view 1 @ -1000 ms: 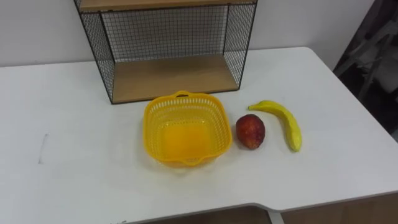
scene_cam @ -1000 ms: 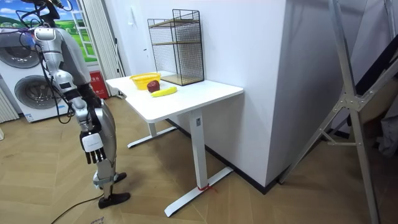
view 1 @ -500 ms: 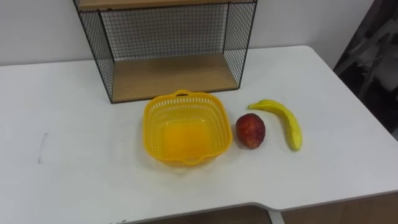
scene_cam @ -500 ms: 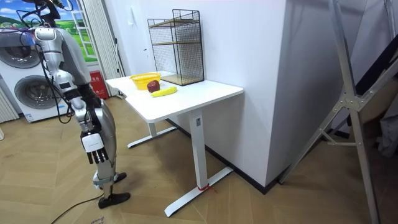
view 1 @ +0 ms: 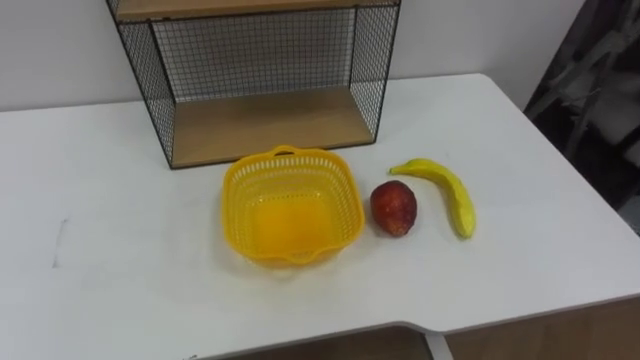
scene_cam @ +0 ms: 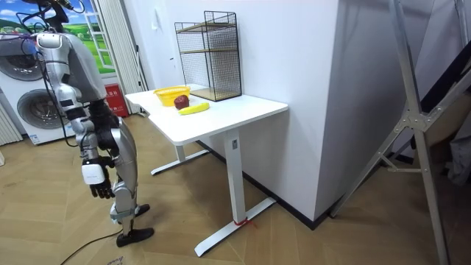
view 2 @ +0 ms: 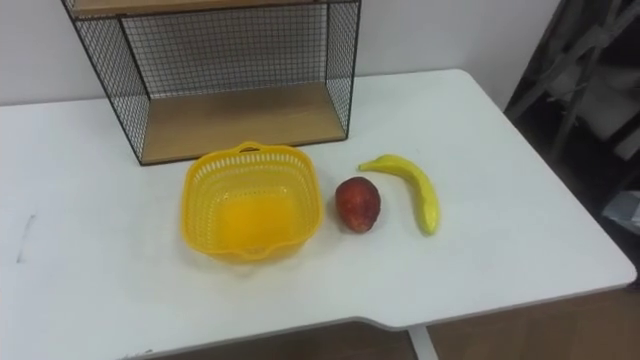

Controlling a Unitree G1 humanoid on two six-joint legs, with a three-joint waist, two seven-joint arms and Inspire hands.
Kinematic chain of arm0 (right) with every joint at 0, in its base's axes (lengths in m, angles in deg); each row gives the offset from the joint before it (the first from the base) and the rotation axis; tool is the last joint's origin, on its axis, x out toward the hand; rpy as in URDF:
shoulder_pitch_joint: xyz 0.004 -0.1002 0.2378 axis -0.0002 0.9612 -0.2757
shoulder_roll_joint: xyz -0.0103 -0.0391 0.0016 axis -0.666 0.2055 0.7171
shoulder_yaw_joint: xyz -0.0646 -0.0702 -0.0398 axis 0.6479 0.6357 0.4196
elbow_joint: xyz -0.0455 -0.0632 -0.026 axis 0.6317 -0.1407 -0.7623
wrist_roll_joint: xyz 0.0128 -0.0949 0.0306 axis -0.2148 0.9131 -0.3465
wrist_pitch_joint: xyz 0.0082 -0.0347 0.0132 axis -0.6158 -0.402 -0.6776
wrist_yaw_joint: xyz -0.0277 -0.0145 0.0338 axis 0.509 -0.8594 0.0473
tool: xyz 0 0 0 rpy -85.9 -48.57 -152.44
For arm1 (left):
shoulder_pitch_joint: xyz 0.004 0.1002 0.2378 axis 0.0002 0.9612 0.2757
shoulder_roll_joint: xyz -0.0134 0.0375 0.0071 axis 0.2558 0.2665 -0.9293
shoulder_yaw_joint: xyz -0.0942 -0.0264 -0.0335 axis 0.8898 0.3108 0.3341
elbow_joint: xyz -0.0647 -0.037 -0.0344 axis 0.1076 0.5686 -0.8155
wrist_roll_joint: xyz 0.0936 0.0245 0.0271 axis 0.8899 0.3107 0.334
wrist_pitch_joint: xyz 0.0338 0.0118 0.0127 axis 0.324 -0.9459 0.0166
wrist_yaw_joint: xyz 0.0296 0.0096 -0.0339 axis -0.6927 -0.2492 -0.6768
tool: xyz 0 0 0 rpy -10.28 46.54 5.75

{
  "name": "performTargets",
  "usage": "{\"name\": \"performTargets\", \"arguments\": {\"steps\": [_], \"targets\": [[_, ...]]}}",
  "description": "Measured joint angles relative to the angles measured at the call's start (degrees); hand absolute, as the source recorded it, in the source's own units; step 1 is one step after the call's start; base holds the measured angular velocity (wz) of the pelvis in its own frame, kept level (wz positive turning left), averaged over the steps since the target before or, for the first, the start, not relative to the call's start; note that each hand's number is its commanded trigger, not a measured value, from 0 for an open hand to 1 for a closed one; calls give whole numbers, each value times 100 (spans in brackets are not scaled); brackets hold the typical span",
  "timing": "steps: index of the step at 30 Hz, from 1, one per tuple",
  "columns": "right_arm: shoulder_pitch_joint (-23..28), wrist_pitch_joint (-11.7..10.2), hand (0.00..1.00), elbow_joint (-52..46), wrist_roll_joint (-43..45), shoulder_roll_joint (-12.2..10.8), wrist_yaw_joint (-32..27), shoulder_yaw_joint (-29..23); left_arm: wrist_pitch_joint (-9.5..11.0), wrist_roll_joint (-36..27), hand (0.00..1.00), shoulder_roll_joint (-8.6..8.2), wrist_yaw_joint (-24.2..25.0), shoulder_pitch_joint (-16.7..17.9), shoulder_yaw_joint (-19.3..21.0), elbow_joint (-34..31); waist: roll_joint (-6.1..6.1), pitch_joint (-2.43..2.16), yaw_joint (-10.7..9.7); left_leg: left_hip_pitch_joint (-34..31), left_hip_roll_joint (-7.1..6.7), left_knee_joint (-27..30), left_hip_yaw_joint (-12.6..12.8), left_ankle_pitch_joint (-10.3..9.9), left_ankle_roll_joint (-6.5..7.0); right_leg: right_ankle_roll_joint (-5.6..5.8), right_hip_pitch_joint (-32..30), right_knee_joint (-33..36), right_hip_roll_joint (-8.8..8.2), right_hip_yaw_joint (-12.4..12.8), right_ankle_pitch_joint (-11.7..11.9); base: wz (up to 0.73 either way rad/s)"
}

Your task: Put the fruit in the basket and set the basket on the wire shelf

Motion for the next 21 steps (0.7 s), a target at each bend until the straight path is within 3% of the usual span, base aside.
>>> {"name": "performTargets", "arguments": {"steps": [3,9,16,21], "targets": [[-37,-46,0,-77,-1513,-10,-20,-549,67,2,0,0,-2,73,179,-73,0,-4,-96,8,0,1,9,0,-1,-1,-28,10,0,-8,-2,0],[-155,-294,0,-99,-3405,-2,-296,-1447,111,2,0,20,-124,84,392,-158,-9,-33,-175,-14,2,17,37,-2,-5,-3,-71,20,2,-4,2,-3],[-243,-704,0,-820,-3675,3,-1031,-2133,272,-3,0,87,-337,178,481,-274,-30,-64,-295,-32,0,-46,29,-7,-11,-5,-98,108,4,9,3,-1],[-319,-1285,0,-2513,-3468,36,-2123,-2362,452,18,0,146,-631,236,643,-333,-62,-69,-425,-45,-1,-18,68,-5,-11,-7,-141,103,6,40,-7,-3]]}}
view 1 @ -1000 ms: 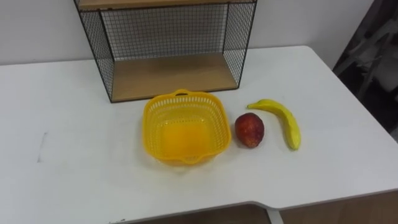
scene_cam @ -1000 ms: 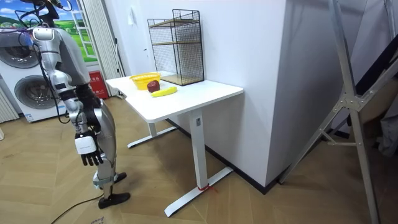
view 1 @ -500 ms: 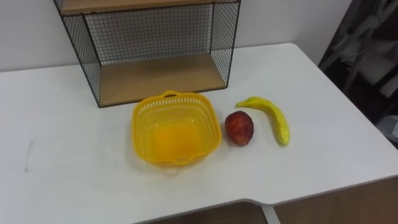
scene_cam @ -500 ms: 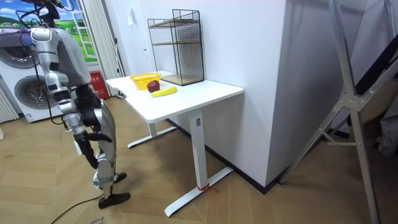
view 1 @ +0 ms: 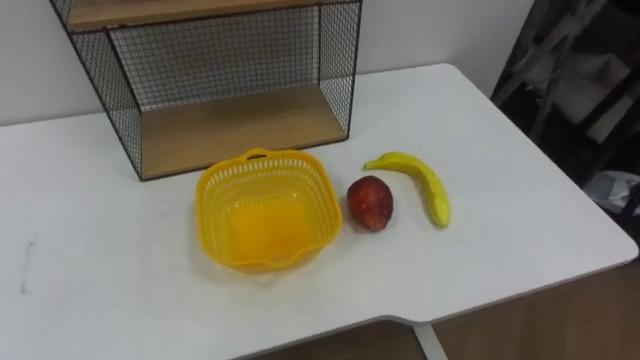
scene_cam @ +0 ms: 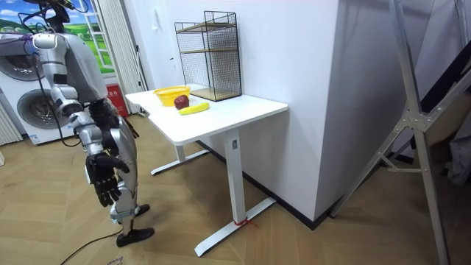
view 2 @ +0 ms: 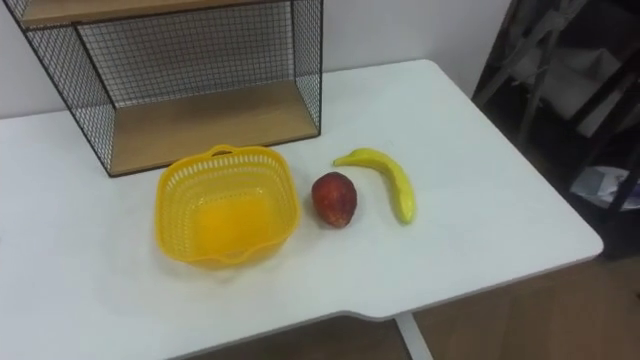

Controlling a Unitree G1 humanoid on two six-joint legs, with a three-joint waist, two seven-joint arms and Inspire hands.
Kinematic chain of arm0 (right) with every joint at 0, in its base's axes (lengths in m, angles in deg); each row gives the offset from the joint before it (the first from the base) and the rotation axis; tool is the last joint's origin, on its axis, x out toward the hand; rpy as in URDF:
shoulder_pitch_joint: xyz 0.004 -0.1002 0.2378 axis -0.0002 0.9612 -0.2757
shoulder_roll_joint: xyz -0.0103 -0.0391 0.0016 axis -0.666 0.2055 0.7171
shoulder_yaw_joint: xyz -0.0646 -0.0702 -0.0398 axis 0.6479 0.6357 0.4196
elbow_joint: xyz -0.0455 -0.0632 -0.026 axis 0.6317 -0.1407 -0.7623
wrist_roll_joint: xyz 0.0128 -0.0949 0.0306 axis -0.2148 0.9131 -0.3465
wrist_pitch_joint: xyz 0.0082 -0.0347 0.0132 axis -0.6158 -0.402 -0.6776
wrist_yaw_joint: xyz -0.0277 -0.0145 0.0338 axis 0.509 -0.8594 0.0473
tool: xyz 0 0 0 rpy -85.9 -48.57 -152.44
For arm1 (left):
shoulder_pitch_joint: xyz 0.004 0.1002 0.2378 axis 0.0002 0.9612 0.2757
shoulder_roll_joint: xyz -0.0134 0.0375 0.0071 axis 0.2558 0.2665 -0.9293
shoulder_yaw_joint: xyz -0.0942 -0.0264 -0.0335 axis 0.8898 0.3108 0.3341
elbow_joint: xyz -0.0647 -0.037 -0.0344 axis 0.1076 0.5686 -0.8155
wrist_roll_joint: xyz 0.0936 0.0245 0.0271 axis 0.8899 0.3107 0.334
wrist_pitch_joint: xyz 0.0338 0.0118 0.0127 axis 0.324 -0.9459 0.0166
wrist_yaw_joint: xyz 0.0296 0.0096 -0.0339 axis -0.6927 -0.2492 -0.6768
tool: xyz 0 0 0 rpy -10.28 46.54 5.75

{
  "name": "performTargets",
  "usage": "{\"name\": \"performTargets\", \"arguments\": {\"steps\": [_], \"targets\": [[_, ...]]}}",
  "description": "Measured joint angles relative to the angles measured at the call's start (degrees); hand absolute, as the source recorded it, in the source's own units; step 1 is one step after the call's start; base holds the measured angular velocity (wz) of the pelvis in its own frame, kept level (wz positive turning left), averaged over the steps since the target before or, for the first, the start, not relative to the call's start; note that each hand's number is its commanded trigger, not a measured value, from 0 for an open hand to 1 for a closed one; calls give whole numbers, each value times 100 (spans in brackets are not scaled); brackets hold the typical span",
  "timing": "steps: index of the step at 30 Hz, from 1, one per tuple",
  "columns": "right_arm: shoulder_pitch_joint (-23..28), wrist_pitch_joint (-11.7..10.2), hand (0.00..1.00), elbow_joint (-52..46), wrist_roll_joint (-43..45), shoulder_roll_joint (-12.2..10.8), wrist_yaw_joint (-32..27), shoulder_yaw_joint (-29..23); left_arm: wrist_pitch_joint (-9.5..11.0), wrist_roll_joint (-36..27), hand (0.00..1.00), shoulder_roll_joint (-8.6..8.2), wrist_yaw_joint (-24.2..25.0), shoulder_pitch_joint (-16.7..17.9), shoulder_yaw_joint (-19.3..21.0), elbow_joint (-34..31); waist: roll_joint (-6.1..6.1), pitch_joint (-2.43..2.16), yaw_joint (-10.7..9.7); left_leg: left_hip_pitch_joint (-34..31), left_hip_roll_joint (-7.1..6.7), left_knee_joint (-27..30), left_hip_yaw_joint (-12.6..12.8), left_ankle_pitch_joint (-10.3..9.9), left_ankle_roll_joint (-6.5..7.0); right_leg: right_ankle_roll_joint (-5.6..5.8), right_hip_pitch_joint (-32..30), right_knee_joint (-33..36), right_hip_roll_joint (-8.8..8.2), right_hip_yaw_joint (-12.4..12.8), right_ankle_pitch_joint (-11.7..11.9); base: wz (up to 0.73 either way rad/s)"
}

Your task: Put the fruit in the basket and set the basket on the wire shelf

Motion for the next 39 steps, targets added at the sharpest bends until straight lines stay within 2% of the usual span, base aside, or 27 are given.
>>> {"name": "performTargets", "arguments": {"steps": [2,4,6,11,15,16,19,23,26,29,35,39], "targets": [[14,-107,0,-722,114,7,-360,-91,80,-5,0,3,-41,83,48,-111,-7,0,-39,-23,-32,-8,10,1,1,0,-24,2,4,20,0,-2],[16,-314,0,-1262,198,47,-716,-216,166,-6,0,13,-129,99,105,-150,-20,0,-16,-36,-34,-10,12,2,2,2,-44,1,8,42,1,0],[16,-526,0,-2049,839,74,-1231,-221,253,10,0,24,-155,87,134,-159,-22,5,-35,-65,-36,12,13,2,2,5,-55,6,8,36,4,0],[-44,-718,0,-3132,2528,248,-1979,-204,385,6,0,34,-123,62,121,-240,0,12,-8,-153,-43,-37,3,3,2,7,-164,28,9,43,5,0],[-56,-884,0,-3774,3936,308,-2197,-108,510,4,0,50,-88,67,117,-227,22,13,31,-162,-44,-88,1,6,-3,7,-203,13,15,41,6,0],[-57,-888,0,-3837,4054,331,-2206,-77,511,9,0,50,-88,68,116,-217,23,12,33,-167,-44,-87,1,6,-3,7,-207,9,15,46,6,0],[-57,-921,0,-3967,4613,553,-2190,255,527,19,0,70,-87,60,-30,-196,39,6,144,-216,-46,-96,31,6,-3,7,-243,14,19,103,6,-8],[-73,-922,0,-4332,5418,582,-1783,662,618,10,0,88,-84,55,-138,-126,16,17,289,-212,-44,-84,49,10,-4,7,-276,4,18,105,6,-1],[-258,-923,0,-4395,5623,618,-1317,851,642,2,0,87,-56,62,-202,-125,-46,54,345,-167,-39,-84,45,12,-6,7,-247,1,18,97,7,0],[-395,-908,0,-4406,5739,814,-784,1229,645,14,0,86,61,48,-370,-124,-64,64,388,-168,-40,-83,42,12,-6,7,-202,7,16,103,7,0],[-402,-685,0,-4668,6095,1144,360,1835,615,150,0,95,186,-34,-416,-152,-95,61,504,-185,9,-83,-46,12,-9,1,-165,7,14,-15,16,7],[-403,-478,0,-4663,6421,1150,1128,1951,583,295,0,96,321,-78,-411,-142,-158,58,646,-127,10,-68,-83,20,-22,1,-153,5,14,-56,15,4]]}}
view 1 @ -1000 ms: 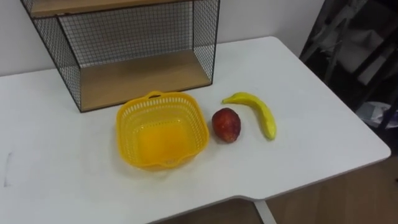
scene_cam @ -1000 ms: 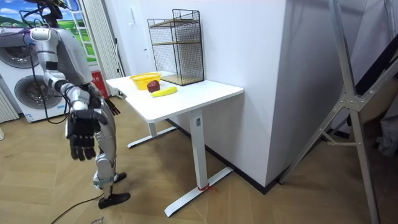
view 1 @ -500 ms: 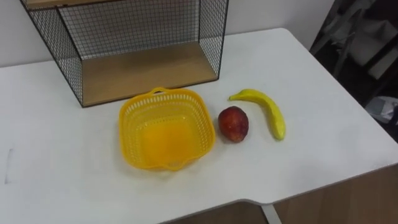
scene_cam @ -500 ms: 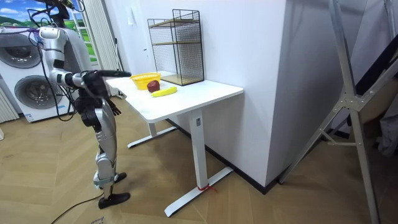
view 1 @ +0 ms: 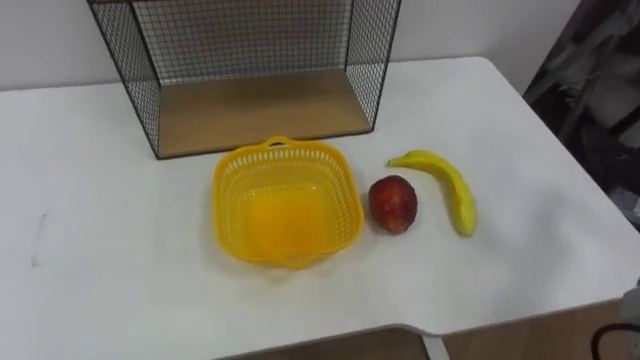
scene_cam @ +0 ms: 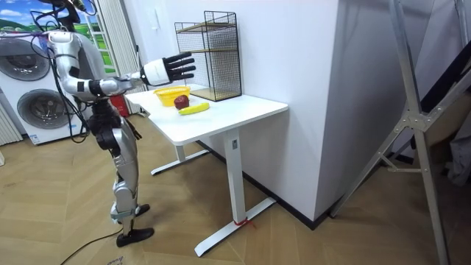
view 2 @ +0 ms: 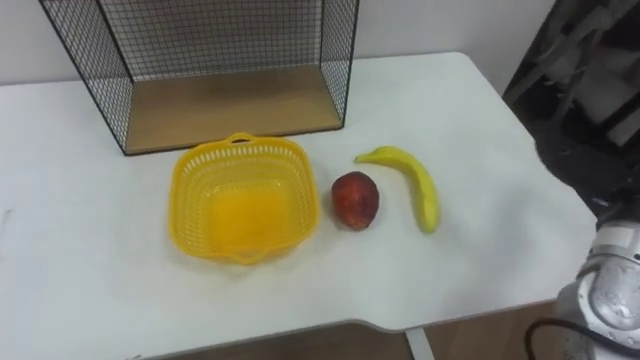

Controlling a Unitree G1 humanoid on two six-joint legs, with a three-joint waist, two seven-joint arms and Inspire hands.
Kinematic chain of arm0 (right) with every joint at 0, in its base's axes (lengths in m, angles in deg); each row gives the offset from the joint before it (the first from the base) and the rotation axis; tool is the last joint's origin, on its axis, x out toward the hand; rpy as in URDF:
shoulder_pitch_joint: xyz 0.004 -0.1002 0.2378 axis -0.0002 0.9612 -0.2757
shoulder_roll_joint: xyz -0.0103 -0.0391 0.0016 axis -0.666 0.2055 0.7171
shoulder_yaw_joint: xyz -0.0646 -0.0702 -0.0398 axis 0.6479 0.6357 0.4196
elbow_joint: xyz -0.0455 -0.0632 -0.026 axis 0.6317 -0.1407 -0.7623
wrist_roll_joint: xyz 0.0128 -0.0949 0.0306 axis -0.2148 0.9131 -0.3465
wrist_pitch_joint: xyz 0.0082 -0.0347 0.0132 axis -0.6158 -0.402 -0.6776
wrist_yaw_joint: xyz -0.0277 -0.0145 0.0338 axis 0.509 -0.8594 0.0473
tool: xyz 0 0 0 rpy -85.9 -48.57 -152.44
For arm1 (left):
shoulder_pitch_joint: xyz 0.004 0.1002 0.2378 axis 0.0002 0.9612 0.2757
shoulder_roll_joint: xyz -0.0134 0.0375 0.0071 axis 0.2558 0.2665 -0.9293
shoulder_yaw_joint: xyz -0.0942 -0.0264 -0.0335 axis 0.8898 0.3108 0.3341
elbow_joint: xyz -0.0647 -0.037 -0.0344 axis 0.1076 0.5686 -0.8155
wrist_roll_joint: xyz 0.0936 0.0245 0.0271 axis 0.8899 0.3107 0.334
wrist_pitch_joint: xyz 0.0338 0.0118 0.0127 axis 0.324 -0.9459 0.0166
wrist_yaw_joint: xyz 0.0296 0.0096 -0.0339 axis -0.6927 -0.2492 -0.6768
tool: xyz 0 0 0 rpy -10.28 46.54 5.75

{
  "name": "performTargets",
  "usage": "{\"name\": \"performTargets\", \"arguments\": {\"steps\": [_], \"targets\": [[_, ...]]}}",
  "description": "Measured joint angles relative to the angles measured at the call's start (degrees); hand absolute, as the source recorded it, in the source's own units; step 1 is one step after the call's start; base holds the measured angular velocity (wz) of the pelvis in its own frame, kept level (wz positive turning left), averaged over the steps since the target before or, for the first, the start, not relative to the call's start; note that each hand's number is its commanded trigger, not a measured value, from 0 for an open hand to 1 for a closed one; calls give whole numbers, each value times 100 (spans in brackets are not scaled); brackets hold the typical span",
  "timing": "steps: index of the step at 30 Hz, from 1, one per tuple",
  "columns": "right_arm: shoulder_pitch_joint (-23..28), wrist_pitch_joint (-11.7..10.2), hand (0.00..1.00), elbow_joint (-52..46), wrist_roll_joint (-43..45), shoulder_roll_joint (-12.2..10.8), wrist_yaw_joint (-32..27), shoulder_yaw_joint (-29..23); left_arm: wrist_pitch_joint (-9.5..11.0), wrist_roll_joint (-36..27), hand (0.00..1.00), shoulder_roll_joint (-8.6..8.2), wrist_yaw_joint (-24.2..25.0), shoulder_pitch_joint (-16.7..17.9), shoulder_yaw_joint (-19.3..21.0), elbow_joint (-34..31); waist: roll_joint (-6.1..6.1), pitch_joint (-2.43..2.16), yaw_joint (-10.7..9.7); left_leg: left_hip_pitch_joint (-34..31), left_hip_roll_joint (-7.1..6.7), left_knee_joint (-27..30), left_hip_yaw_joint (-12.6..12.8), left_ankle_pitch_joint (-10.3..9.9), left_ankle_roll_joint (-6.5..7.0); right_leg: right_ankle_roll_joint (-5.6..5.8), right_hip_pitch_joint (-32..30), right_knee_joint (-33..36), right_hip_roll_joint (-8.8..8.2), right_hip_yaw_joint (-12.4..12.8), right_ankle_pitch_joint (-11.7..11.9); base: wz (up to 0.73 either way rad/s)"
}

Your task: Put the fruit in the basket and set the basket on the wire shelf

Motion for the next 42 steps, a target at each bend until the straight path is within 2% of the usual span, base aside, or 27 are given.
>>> {"name": "performTargets", "arguments": {"steps": [2,5,7,10,12,17,22,25,32,38,42], "targets": [[-50,8,0,12,45,0,246,95,0,35,0,23,102,12,-3,1,-18,1,31,-4,4,29,-11,0,0,0,23,-6,1,0,0,2],[-161,50,0,30,225,1,655,346,-10,35,0,143,206,20,-44,7,-126,74,61,-11,12,95,-59,0,0,-1,89,-17,4,-22,1,6],[-170,108,0,68,384,1,882,430,-49,40,0,215,213,11,-124,7,-175,81,96,-54,14,126,-100,-1,-1,-9,80,-19,1,-76,6,13],[-238,130,0,172,702,1,1203,532,-96,41,0,223,214,12,-124,7,-190,54,115,-128,2,172,-202,-4,2,-13,55,-18,-13,-166,19,16],[-325,200,0,174,931,1,1471,572,-130,41,0,222,214,23,-126,8,-147,24,123,-159,0,204,-280,-4,2,-15,90,-18,-14,-246,37,16],[-405,220,0,178,1180,2,1806,650,-137,158,0,213,216,14,-140,3,-41,-15,153,-176,6,249,-331,-4,2,-16,131,-14,-13,-300,38,7],[-400,320,0,178,1254,2,2050,879,-163,166,0,219,218,8,-236,3,10,-18,142,-200,6,282,-350,-3,0,-18,161,-10,-13,-320,39,1],[-401,343,0,211,1315,1,2167,1044,-195,165,0,227,221,0,-243,4,-31,-16,158,-195,6,293,-350,-2,0,-29,163,-9,-14,-312,46,0],[-383,585,0,343,1467,1,2672,1371,-291,163,0,235,357,-84,-359,19,-96,-21,293,-199,4,297,-339,-3,1,-40,154,-8,-15,-308,55,0],[-383,620,0,346,1527,1,2814,1565,-368,163,0,233,407,-132,-469,16,-38,-18,312,-194,5,291,-336,-3,1,-40,156,-9,-13,-302,55,0],[-383,629,0,372,1547,2,2896,1567,-368,163,0,233,437,-185,-469,16,11,2,306,-196,5,294,-343,-3,1,-40,162,-13,-12,-305,55,0]]}}
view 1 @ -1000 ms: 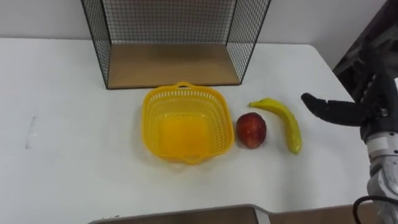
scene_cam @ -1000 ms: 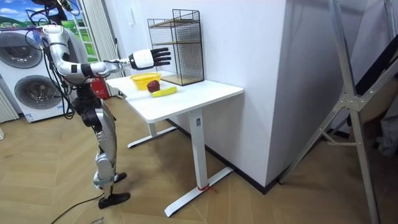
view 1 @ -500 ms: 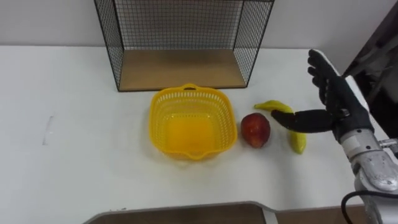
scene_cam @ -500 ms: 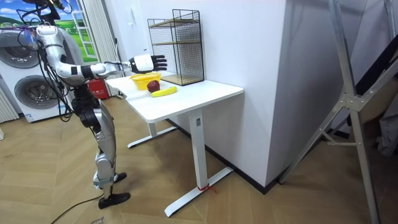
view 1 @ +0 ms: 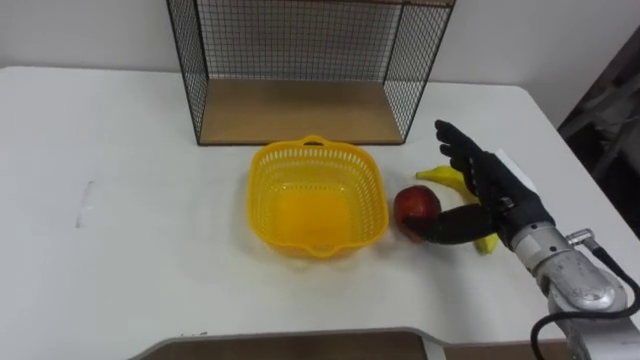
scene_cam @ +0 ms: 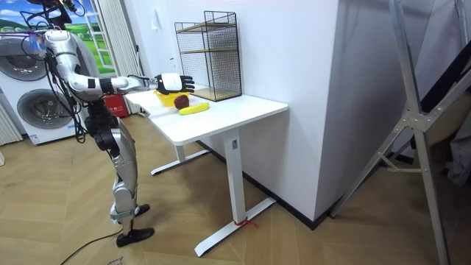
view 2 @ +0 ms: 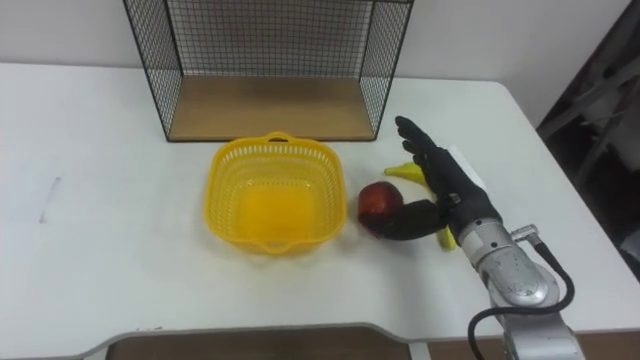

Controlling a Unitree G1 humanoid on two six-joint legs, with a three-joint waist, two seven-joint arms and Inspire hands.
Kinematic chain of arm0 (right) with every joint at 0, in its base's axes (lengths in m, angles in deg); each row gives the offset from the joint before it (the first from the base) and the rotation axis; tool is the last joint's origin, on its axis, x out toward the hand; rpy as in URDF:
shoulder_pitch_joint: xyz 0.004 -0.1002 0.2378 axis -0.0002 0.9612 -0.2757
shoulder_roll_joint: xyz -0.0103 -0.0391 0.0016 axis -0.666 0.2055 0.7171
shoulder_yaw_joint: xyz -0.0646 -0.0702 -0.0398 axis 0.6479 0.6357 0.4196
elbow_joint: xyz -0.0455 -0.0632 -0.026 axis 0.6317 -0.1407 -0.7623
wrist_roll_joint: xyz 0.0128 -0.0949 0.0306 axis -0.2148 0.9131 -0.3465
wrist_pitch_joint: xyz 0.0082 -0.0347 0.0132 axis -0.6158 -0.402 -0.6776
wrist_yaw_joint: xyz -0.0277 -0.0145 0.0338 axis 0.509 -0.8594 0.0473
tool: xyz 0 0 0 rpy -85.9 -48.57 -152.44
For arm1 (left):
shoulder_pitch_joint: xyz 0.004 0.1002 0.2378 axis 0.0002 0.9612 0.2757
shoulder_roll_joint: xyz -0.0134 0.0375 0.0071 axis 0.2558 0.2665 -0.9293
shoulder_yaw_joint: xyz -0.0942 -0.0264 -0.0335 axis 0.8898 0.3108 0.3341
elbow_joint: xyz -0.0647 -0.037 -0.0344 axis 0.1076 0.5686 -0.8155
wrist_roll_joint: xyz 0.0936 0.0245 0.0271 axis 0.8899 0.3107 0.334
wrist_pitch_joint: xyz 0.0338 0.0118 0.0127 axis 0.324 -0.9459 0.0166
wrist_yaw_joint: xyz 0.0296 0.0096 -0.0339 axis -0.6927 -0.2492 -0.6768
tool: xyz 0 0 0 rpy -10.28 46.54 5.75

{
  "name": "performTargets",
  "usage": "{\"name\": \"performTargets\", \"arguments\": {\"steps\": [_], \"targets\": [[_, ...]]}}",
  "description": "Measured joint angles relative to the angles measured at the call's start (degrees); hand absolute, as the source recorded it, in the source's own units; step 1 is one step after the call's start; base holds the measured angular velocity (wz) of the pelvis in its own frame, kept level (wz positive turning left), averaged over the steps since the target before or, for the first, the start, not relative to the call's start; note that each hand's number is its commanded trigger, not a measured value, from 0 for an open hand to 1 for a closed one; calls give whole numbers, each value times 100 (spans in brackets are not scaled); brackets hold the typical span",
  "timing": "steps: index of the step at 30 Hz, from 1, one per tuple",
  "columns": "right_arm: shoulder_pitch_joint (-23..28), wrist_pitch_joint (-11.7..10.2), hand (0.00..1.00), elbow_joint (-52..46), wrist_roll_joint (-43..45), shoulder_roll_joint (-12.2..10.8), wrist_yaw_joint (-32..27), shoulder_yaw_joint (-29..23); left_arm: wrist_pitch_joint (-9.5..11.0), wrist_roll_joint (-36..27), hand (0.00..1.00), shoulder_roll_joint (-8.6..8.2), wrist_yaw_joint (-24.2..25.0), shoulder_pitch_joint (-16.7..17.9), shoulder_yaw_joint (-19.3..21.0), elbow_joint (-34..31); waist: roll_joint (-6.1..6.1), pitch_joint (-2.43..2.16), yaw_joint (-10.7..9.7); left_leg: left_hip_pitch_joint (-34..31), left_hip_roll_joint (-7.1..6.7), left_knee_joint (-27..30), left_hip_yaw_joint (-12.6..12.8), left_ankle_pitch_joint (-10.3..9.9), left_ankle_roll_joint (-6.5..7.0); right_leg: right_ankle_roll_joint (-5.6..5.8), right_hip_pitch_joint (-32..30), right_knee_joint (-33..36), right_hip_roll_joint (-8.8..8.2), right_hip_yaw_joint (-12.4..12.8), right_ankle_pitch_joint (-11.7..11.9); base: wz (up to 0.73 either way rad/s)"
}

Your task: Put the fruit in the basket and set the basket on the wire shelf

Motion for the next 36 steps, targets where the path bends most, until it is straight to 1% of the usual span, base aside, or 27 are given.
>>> {"name": "performTargets", "arguments": {"steps": [7,10,11,15,19,25,28,34,36], "targets": [[0,62,0,43,11,0,195,1,-3,3,0,-2,54,-5,2,-22,23,-4,1,-3,1,4,2,0,0,0,-1,1,0,4,0,0],[0,75,0,240,7,0,201,7,-10,2,0,-2,40,1,-1,-42,22,-5,9,2,1,6,2,0,0,0,5,1,-1,2,0,0],[0,112,0,283,7,0,202,22,-14,2,0,-2,34,2,-6,-51,23,-5,5,1,1,7,2,0,0,0,3,1,-1,3,0,0],[0,112,0,475,2,0,201,105,-18,2,0,-2,34,23,-64,-218,31,-13,12,12,7,9,5,0,0,-1,-9,5,2,0,0,0],[0,111,0,637,2,-1,227,143,-5,2,0,-1,36,14,-126,-244,35,-18,16,69,6,5,9,0,0,-1,1,8,1,3,0,0],[0,110,0,722,-5,0,253,143,-5,-3,0,0,49,16,-154,-245,16,-19,16,85,7,-1,10,0,0,-1,17,8,1,-2,0,0],[-18,110,0,934,-21,0,261,153,-5,-10,0,9,54,2,-155,-246,-21,-21,27,90,7,2,8,0,0,-1,26,9,0,-3,0,0],[-111,110,0,1231,-48,-1,279,175,-5,-4,0,49,58,1,-265,-249,-73,8,40,85,6,5,-2,0,0,-1,83,7,1,-9,0,0],[-198,111,0,1359,-45,-1,277,183,-5,-5,0,76,48,-2,-288,-250,-108,28,51,85,6,8,-2,0,0,-1,83,7,1,-9,0,0]]}}
